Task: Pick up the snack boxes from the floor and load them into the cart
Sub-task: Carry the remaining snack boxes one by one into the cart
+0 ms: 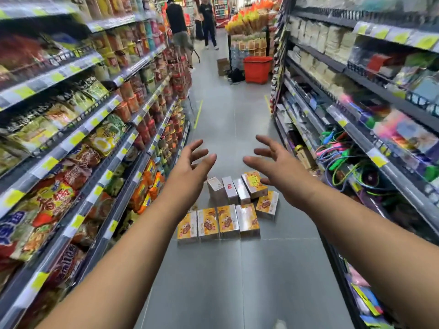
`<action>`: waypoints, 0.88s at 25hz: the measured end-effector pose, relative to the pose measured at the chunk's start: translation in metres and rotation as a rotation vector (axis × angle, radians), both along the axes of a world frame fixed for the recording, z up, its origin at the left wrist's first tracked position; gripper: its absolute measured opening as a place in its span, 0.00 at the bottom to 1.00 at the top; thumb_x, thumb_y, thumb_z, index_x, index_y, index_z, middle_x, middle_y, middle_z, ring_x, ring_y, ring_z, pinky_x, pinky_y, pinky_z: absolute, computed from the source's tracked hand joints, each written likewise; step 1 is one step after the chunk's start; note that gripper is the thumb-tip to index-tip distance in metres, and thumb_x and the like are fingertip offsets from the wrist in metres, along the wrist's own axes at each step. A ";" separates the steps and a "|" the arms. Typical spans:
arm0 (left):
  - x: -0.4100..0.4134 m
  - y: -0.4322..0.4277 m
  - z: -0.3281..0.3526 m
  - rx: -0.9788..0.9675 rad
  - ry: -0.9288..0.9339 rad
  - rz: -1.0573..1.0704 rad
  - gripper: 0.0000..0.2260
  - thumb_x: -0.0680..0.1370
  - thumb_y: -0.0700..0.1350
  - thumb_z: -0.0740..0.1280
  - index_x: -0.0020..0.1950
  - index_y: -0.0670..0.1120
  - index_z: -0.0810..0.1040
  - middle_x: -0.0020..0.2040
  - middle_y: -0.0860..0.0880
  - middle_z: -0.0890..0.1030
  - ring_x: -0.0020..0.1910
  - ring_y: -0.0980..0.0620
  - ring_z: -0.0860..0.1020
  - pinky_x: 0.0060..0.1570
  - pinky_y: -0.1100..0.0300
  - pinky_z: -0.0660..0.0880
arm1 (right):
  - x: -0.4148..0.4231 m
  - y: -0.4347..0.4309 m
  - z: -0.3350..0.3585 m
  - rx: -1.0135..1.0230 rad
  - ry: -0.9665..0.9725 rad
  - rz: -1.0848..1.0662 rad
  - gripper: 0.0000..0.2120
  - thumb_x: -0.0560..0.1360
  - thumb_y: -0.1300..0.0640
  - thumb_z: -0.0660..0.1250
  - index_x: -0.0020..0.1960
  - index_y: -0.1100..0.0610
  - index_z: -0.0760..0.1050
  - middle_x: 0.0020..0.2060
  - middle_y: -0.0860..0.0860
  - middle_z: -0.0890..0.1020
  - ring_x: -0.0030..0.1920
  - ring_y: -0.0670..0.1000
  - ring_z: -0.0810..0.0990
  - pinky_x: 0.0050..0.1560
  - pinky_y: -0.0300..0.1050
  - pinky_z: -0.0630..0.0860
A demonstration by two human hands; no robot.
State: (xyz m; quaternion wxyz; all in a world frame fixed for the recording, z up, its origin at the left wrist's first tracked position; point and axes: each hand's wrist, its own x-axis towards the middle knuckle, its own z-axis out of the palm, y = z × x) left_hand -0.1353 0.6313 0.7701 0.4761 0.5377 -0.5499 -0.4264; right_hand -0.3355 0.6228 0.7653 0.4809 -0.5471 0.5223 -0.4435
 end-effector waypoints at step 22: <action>0.137 -0.438 -0.165 0.380 -0.038 0.125 0.21 0.79 0.52 0.66 0.71 0.56 0.66 0.65 0.54 0.73 0.59 0.56 0.74 0.59 0.56 0.74 | 0.155 -0.452 -0.174 0.325 0.197 0.043 0.35 0.71 0.48 0.73 0.74 0.45 0.62 0.64 0.48 0.71 0.59 0.49 0.73 0.51 0.44 0.71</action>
